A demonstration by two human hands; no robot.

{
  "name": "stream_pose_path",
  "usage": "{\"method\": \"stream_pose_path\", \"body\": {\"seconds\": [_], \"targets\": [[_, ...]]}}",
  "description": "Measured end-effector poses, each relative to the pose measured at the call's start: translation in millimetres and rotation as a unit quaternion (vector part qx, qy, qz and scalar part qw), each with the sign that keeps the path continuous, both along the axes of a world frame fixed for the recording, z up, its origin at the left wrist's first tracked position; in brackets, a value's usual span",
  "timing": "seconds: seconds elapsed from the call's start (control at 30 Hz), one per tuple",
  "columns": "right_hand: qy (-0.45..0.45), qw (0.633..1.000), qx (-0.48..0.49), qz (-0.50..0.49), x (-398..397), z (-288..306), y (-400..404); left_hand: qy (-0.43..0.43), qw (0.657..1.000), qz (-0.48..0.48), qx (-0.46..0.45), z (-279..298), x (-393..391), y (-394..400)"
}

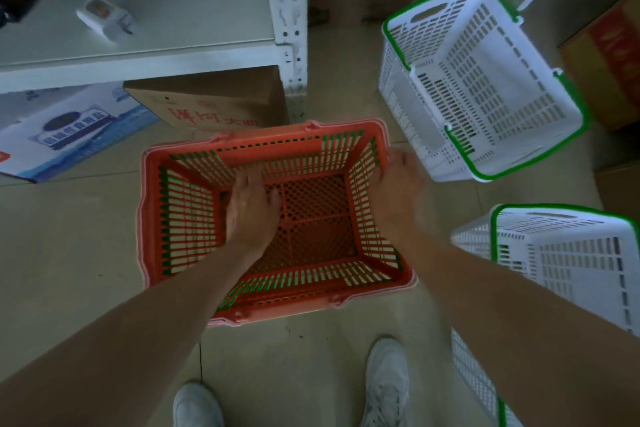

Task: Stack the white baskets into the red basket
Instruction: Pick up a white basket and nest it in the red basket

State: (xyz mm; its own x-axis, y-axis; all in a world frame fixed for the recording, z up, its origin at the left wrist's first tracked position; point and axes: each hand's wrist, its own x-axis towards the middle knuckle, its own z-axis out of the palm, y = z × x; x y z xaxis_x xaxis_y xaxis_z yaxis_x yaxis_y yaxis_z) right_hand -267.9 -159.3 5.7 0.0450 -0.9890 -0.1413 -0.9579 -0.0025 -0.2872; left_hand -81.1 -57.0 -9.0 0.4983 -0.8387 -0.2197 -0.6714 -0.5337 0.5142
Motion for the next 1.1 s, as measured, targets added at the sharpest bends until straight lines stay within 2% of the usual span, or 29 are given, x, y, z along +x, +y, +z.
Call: {"method": "stream_pose_path", "body": {"seconds": [0.13,0.37,0.47,0.6,0.7,0.87,1.0,1.1], "targets": [[-0.046,0.998,0.024,-0.044,-23,1,15,0.086,0.994,-0.063,-0.023,12,-70,-23],[-0.149,0.971,0.036,-0.184,-101,8,37,0.128,0.973,-0.188,-0.026,21,-177,-56],[-0.155,0.955,0.047,-0.247,-142,7,48,0.176,0.963,-0.203,0.008,24,-217,-66],[-0.169,0.934,0.054,-0.311,-196,5,60,0.183,0.954,-0.233,0.051,23,-268,-70],[-0.177,0.897,0.061,-0.401,-233,1,70,0.175,0.945,-0.262,0.086,21,-303,-74],[-0.217,0.807,0.075,-0.544,-284,-6,98,0.206,0.919,-0.312,0.127,18,-356,-90],[-0.23,0.747,0.088,-0.617,-314,-11,116,0.184,0.897,-0.38,0.129,16,-397,-96],[-0.232,0.715,0.085,-0.653,-334,-15,124,0.15,0.882,-0.434,0.109,13,-427,-100]]}}
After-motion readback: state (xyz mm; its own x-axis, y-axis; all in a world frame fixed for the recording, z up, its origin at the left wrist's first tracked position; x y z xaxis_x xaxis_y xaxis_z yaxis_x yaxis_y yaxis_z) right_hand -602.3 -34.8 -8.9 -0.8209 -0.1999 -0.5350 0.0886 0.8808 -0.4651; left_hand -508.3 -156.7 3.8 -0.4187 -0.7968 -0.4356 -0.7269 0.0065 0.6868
